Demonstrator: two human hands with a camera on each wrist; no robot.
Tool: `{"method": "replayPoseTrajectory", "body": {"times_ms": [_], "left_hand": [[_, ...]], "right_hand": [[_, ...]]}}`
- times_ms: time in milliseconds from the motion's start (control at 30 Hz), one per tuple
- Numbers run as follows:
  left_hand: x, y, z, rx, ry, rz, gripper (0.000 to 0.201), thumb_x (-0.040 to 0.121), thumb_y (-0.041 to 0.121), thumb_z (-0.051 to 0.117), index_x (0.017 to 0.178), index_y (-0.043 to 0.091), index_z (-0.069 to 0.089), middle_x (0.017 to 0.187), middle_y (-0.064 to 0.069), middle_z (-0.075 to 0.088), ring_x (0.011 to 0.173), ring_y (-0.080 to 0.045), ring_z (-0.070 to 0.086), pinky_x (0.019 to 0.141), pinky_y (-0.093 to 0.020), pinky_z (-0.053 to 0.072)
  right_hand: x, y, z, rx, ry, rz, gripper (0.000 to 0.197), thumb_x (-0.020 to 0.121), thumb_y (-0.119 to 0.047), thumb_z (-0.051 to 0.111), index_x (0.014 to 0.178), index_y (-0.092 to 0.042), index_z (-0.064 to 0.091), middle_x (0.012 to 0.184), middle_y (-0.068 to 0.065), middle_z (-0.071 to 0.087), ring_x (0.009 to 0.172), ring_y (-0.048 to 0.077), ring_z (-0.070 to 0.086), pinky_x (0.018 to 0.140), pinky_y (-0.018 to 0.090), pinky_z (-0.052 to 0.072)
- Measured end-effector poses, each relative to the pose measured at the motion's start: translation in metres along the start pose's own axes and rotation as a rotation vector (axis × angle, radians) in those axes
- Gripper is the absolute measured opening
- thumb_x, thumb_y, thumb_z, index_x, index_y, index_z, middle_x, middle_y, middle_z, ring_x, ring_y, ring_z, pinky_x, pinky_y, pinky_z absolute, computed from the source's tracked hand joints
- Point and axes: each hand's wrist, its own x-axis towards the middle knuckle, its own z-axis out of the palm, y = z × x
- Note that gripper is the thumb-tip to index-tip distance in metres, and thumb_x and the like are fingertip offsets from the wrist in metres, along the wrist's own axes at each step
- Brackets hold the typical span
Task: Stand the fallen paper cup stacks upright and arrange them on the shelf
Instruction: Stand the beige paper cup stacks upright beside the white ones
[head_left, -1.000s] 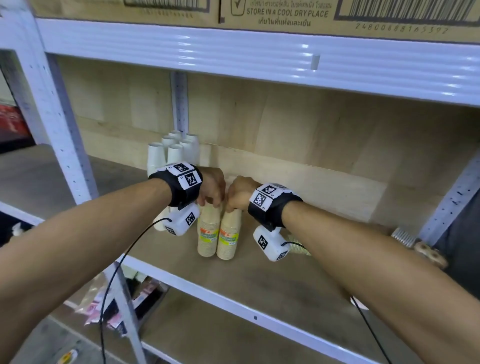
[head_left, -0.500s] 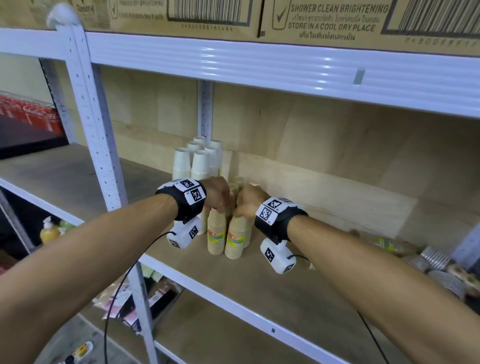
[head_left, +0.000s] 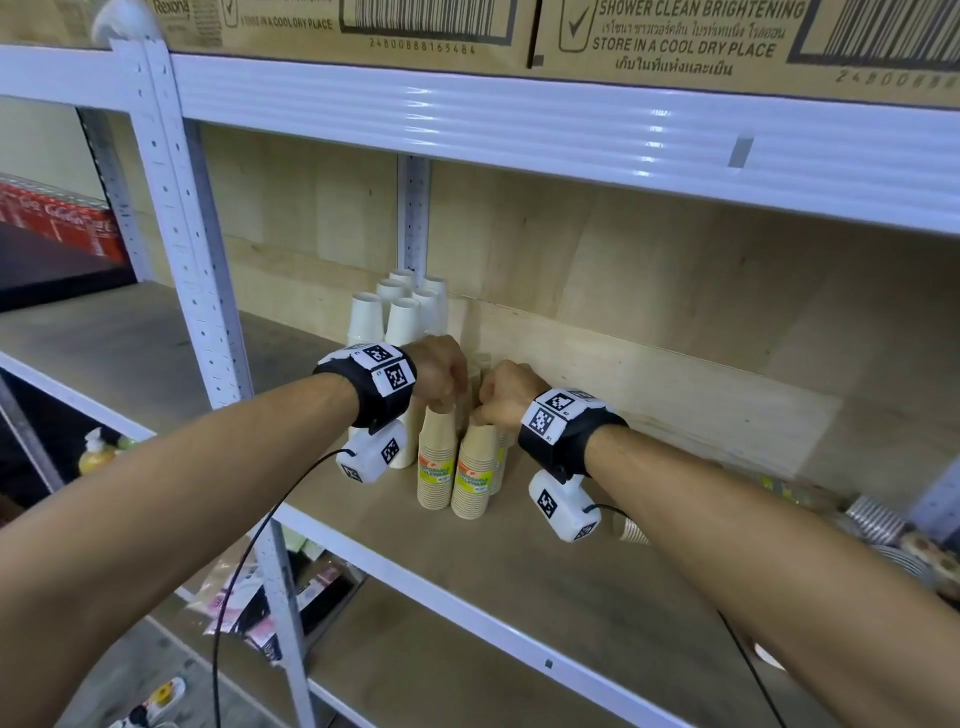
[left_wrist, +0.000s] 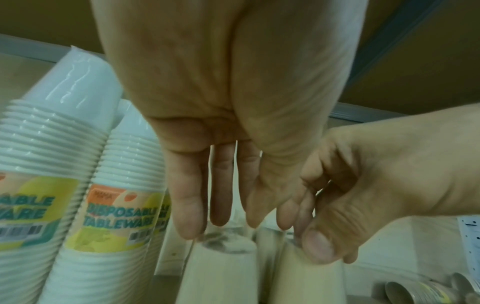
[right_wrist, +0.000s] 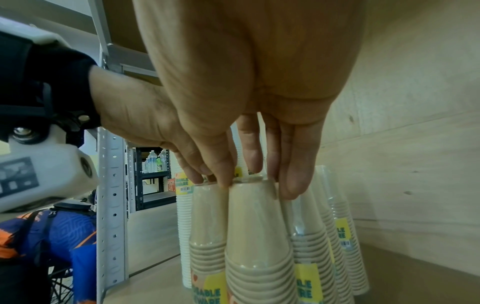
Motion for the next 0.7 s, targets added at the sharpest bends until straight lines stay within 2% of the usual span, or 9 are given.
{"method": "replayPoseTrajectory", "body": {"times_ms": [67, 100, 167, 267, 367, 500, 567, 700], "left_hand": [[0.003, 0.003, -0.006, -0.026, 0.035, 0.014, 0.029, 0.074, 0.008, 0.074, 0.1, 0.021, 0.074, 0.099, 0.003, 0.07, 0.089, -0.015, 0.065, 0.074, -0.028, 0.056], [0.004, 0.006, -0.009, -0.042, 0.049, 0.024, 0.027, 0.076, 0.01, 0.073, 0.101, 0.021, 0.074, 0.1, 0.004, 0.069, 0.089, -0.014, 0.065, 0.075, -0.028, 0.056], [0.008, 0.013, -0.015, -0.068, 0.072, 0.038, 0.024, 0.078, 0.011, 0.073, 0.1, 0.021, 0.074, 0.097, 0.004, 0.068, 0.087, -0.015, 0.065, 0.074, -0.029, 0.057], [0.012, 0.03, -0.022, -0.075, 0.096, 0.073, 0.022, 0.08, 0.013, 0.072, 0.1, 0.021, 0.072, 0.097, 0.002, 0.066, 0.087, -0.018, 0.066, 0.072, -0.029, 0.057], [0.02, 0.049, -0.026, -0.114, 0.11, 0.106, 0.02, 0.08, 0.016, 0.073, 0.1, 0.021, 0.07, 0.091, 0.0, 0.066, 0.077, -0.018, 0.065, 0.067, -0.029, 0.055], [0.033, 0.076, -0.029, -0.126, 0.118, 0.176, 0.017, 0.081, 0.021, 0.076, 0.098, 0.021, 0.071, 0.091, 0.001, 0.064, 0.079, -0.014, 0.062, 0.066, -0.024, 0.05], [0.039, 0.092, -0.029, -0.139, 0.102, 0.211, 0.018, 0.081, 0.022, 0.076, 0.098, 0.021, 0.071, 0.09, 0.002, 0.062, 0.075, -0.013, 0.061, 0.062, -0.023, 0.048], [0.047, 0.124, -0.021, -0.154, 0.062, 0.281, 0.021, 0.082, 0.023, 0.076, 0.102, 0.022, 0.069, 0.095, 0.002, 0.062, 0.075, -0.011, 0.059, 0.061, -0.021, 0.047]], "right_hand": [[0.0, 0.003, -0.005, -0.002, 0.02, 0.017, 0.019, 0.074, -0.022, 0.079, 0.072, -0.008, 0.066, 0.073, 0.004, 0.063, 0.069, 0.02, 0.059, 0.055, 0.023, 0.043], [-0.001, 0.005, -0.008, 0.005, 0.033, 0.023, 0.023, 0.073, -0.026, 0.08, 0.083, -0.007, 0.07, 0.082, 0.005, 0.066, 0.075, 0.021, 0.063, 0.059, 0.025, 0.045], [0.0, 0.012, -0.015, -0.004, 0.067, 0.04, 0.029, 0.076, -0.028, 0.079, 0.093, -0.007, 0.07, 0.093, 0.008, 0.068, 0.085, 0.024, 0.065, 0.065, 0.027, 0.048], [0.001, 0.027, -0.027, -0.069, 0.114, 0.097, 0.024, 0.078, -0.024, 0.074, 0.095, -0.006, 0.071, 0.097, 0.01, 0.07, 0.085, 0.025, 0.067, 0.067, 0.028, 0.051], [-0.001, 0.052, -0.041, -0.106, 0.136, 0.163, 0.021, 0.079, -0.016, 0.071, 0.096, -0.004, 0.071, 0.098, 0.011, 0.07, 0.084, 0.025, 0.066, 0.064, 0.027, 0.048], [-0.009, 0.091, -0.065, -0.121, 0.129, 0.235, 0.029, 0.078, -0.021, 0.076, 0.099, -0.001, 0.07, 0.101, 0.013, 0.07, 0.091, 0.029, 0.067, 0.073, 0.032, 0.053], [-0.013, 0.113, -0.076, -0.158, 0.127, 0.273, 0.033, 0.078, -0.02, 0.075, 0.101, 0.002, 0.069, 0.104, 0.016, 0.07, 0.096, 0.031, 0.067, 0.08, 0.036, 0.055], [-0.028, 0.154, -0.094, -0.242, 0.075, 0.352, 0.035, 0.08, -0.023, 0.075, 0.103, 0.003, 0.069, 0.109, 0.016, 0.069, 0.095, 0.03, 0.066, 0.078, 0.035, 0.054]]}}
